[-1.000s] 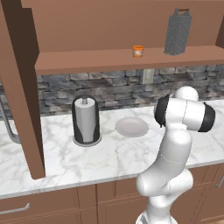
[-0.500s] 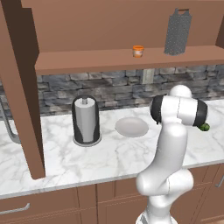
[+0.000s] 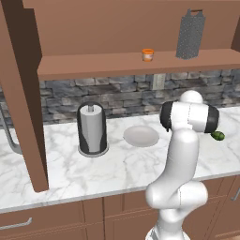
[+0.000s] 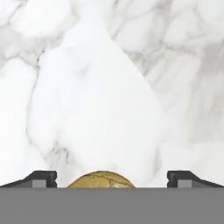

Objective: Pick the avocado and bread from the counter and place them on the plate. Then pick the jam from the cabinet and place it next to the plate. Lastly close the cabinet door.

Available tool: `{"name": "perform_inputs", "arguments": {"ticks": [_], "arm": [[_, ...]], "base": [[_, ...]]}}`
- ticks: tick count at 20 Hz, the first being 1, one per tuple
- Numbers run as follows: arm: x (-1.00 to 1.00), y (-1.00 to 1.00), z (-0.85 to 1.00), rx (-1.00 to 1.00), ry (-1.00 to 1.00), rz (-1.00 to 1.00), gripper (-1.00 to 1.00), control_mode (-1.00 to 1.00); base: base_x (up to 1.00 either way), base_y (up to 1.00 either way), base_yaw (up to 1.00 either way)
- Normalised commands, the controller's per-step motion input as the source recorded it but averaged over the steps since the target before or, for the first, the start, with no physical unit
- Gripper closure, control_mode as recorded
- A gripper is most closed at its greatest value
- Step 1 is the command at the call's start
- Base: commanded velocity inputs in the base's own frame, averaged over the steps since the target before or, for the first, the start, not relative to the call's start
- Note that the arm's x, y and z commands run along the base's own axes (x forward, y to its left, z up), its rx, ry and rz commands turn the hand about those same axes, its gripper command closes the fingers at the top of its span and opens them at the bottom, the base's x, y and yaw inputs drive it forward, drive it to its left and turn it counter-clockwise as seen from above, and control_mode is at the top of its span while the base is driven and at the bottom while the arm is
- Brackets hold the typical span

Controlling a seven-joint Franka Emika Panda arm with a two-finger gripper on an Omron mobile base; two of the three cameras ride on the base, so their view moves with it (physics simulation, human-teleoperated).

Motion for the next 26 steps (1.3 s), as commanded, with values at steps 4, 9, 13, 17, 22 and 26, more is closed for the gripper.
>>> {"name": "perform_inputs", "arguments": {"ticks": [4,9,13,17,22,26], "arm": [[0.02,-0.01,-0.27,-0.03,0.05,-0.04,1.0,-1.0],[-0.19,-0.03,-0.4,-0.01,0.25,-0.11,1.0,-1.0],[-0.5,-0.01,-0.44,0.02,0.3,-0.13,1.0,-1.0],[-0.51,0.0,-0.19,0.07,0.21,-0.13,1.0,-1.0],[-0.9,-0.01,0.02,0.12,-0.12,-0.14,1.0,-1.0],[-0.79,0.0,0.25,0.01,-0.44,-0.1,1.0,-1.0]], "base": [[0.0,0.0,0.0],[0.0,0.0,0.0],[0.0,0.0,0.0],[0.0,0.0,0.0],[0.0,0.0,0.0],[0.0,0.0,0.0]]}}
